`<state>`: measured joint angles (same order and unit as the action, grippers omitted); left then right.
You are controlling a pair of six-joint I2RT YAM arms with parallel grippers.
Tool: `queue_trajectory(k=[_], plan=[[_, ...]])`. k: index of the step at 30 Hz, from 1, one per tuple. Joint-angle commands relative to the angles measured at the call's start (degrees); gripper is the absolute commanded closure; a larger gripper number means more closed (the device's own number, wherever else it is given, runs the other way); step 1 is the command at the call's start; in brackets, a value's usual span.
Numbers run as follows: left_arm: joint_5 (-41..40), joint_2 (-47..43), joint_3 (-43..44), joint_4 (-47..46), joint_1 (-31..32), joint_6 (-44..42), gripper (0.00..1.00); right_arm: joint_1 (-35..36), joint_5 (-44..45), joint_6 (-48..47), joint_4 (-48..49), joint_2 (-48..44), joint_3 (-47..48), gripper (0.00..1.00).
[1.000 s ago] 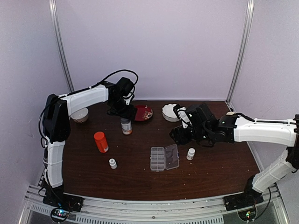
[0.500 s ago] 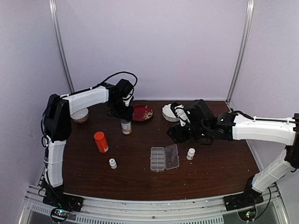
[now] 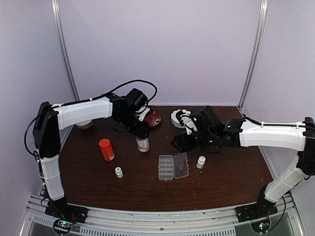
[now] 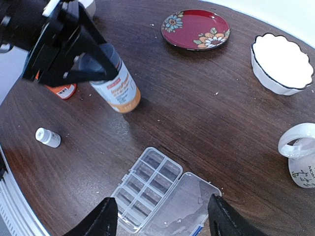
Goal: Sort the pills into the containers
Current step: Move the pill bottle to the center of the board.
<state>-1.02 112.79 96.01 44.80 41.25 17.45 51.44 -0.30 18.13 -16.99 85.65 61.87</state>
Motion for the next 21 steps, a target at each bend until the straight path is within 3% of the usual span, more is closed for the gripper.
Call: queue_trajectory(k=[1,7,17,21], plan=[[-6.4,-5.9,-3.6,-2.3,6.5,-1.7,0.59,-0.2,-4.5,4.3,4.0,-3.0,-1.8,0.34],[-5.6,-8.6,-8.7,-3.8,10.1,1.5,0.57,0.0,-7.0,7.7,7.1,-6.0,-4.6,0.33],[-3.2,-9.9,-14.0,-7.1,10.5,8.3,0.52,0.5,-8.2,11.6,10.1,-12.0,-10.5,0.33],[-3.5,-9.9,-13.9,-7.1,11.0,9.5,0.36,1.3,-9.0,12.6,9.9,-11.9,-11.0,0.33]])
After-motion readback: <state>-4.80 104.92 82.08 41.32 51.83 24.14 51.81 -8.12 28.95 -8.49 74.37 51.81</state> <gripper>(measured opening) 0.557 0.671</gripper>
